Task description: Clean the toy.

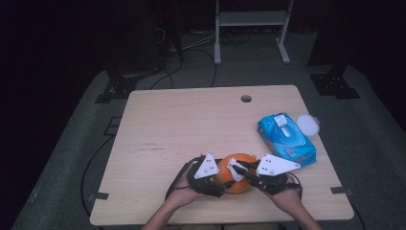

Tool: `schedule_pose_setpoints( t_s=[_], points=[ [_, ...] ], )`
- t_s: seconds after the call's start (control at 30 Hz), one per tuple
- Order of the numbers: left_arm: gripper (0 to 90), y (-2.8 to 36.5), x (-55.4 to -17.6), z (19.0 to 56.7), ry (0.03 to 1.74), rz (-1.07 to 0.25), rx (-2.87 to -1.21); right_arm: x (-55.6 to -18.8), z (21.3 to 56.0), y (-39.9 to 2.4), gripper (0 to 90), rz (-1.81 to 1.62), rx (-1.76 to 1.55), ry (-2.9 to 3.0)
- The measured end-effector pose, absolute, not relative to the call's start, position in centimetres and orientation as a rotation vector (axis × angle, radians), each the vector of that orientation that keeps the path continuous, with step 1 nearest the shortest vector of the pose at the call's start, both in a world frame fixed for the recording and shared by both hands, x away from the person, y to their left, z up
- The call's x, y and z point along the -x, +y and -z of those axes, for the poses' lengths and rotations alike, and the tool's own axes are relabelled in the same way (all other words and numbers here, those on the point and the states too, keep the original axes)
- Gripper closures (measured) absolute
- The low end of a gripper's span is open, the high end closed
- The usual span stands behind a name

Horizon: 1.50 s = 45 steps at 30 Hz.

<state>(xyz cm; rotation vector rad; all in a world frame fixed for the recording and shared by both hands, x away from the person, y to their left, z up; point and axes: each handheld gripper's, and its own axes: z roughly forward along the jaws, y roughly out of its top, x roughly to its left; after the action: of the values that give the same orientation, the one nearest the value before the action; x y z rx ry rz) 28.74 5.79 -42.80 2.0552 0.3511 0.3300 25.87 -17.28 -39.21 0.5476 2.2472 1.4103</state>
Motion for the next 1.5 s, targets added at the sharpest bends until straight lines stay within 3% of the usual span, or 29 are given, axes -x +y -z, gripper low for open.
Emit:
schedule_pose_setpoints(
  t_s=[0.17,0.37,0.6,0.77,0.97,1.03,1.2,1.27,1.4,1.5],
  points=[
    [22.4,5.8,-29.0,42.9,0.371,-0.291,-2.031,-26.7,39.7,-19.5,79.0,-1.372,-0.645,2.205],
    [23.7,5.1,-28.1,42.7,0.310,-0.373,-2.071,-25.8,39.1,-17.5,78.9,-1.426,-0.568,2.225],
    [14.7,5.5,-28.9,42.8,0.357,-0.248,-2.020,-26.4,39.3,-18.4,78.9,-1.392,-0.587,2.234],
    [26.7,4.9,-28.1,42.5,0.288,-0.369,-2.035,-25.6,38.8,-17.1,78.9,-1.440,-0.542,2.236],
    [29.4,5.8,-28.5,42.7,0.265,-0.358,-2.046,-25.8,38.6,-17.4,78.9,-1.353,-0.523,2.226],
    [27.8,6.2,-28.9,43.0,0.290,-0.307,-2.030,-26.4,38.9,-18.7,78.9,-1.313,-0.593,2.200],
    [9.0,5.8,-29.7,43.1,0.379,-0.190,-2.033,-26.9,39.9,-19.9,79.0,-1.270,-0.649,2.193],
    [7.7,5.6,-29.7,43.2,0.396,-0.203,-2.042,-26.9,40.0,-19.4,79.0,-1.259,-0.632,2.201],
    [24.1,6.1,-29.1,43.0,0.348,-0.299,-2.020,-26.9,39.7,-19.1,79.0,-1.253,-0.621,2.195],
    [29.9,6.0,-28.5,42.2,0.284,-0.424,-1.971,-26.5,39.0,-19.3,79.0,-1.271,-0.621,2.164]
  ],
)
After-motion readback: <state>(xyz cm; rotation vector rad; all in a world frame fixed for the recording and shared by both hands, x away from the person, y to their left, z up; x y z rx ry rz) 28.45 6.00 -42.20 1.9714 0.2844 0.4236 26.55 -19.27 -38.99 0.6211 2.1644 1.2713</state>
